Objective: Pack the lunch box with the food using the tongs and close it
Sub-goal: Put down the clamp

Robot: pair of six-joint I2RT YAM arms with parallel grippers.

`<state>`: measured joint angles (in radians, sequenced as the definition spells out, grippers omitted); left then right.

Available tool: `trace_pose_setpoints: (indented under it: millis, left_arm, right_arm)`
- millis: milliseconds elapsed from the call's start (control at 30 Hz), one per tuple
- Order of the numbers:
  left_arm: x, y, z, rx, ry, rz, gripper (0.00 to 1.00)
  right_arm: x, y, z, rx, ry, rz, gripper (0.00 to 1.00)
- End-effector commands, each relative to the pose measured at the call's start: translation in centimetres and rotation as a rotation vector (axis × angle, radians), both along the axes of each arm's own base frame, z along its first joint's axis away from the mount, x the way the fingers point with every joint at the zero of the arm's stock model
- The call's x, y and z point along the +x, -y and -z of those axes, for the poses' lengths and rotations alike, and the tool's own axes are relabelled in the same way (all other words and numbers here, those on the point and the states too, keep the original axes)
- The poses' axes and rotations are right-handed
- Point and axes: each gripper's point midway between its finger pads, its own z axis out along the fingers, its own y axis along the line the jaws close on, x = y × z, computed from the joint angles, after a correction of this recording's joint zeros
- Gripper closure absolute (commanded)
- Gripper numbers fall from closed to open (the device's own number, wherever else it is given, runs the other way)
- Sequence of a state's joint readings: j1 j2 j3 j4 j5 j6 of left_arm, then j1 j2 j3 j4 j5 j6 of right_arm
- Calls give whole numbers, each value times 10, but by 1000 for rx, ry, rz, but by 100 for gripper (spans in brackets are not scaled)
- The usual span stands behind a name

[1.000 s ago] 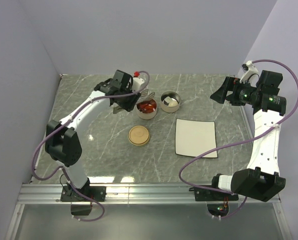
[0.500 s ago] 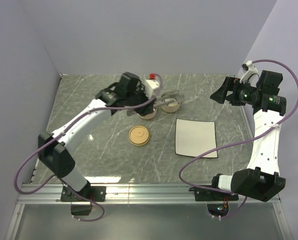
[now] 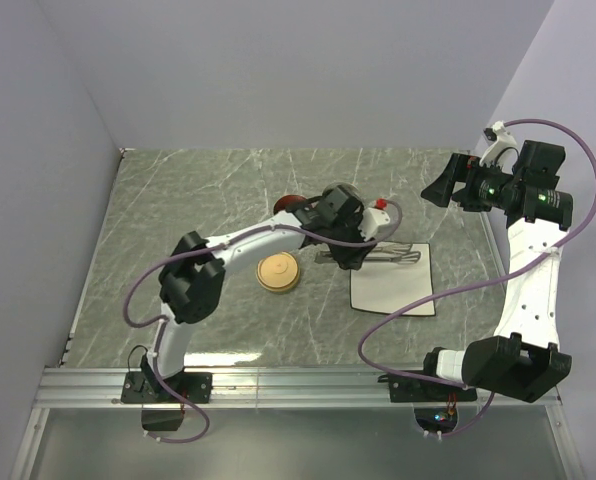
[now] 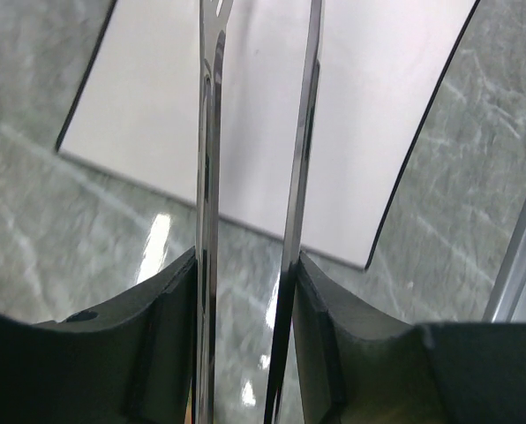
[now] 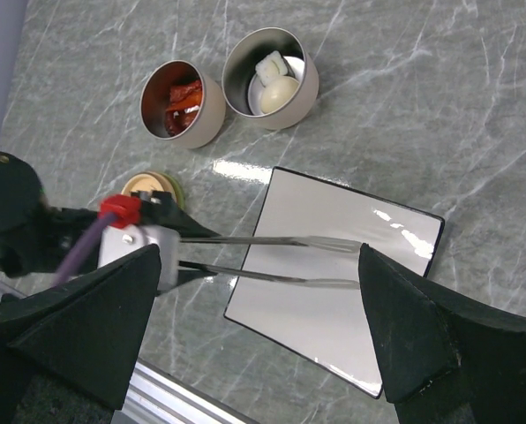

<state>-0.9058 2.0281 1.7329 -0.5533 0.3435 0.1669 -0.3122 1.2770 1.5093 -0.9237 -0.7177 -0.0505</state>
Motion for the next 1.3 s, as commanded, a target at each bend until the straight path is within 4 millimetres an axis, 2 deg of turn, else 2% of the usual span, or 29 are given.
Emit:
trace_pose_setpoints:
  millis: [0, 33, 100, 133, 200, 233, 400, 600, 933, 1267]
  left_arm:
    - [5, 36, -29, -105, 56, 25, 54]
    - [6, 39, -19, -95, 50, 23, 54]
    - [6, 48, -18, -100, 54, 28, 54]
    - [7, 51, -8, -84, 45, 29, 54]
    - [8, 57, -7, -81, 50, 32, 54]
    - [8, 59, -1, -73, 42, 34, 54]
    - [0, 67, 10, -52, 45, 57, 53]
    - [-7, 65, 30, -17, 26, 62, 52]
    - [-11, 60, 53, 49, 11, 80, 40]
    - [-19, 58, 61, 72, -8, 90, 32]
  right_arm:
    - [4, 5, -13, -22, 36, 6, 0]
    - [4, 5, -12, -20, 35, 3, 0]
    - [4, 5, -13, -20, 35, 3, 0]
    - [4, 4, -13, -21, 36, 1, 0]
    - [5, 4, -12, -18, 34, 0, 0]
    - [4, 4, -12, -18, 32, 0, 0]
    - [4, 4, -11, -19, 33, 1, 0]
    - [4, 4, -11, -15, 33, 0, 0]
    - [3, 5, -9, -13, 30, 2, 0]
    - [2, 4, -9, -12, 30, -1, 0]
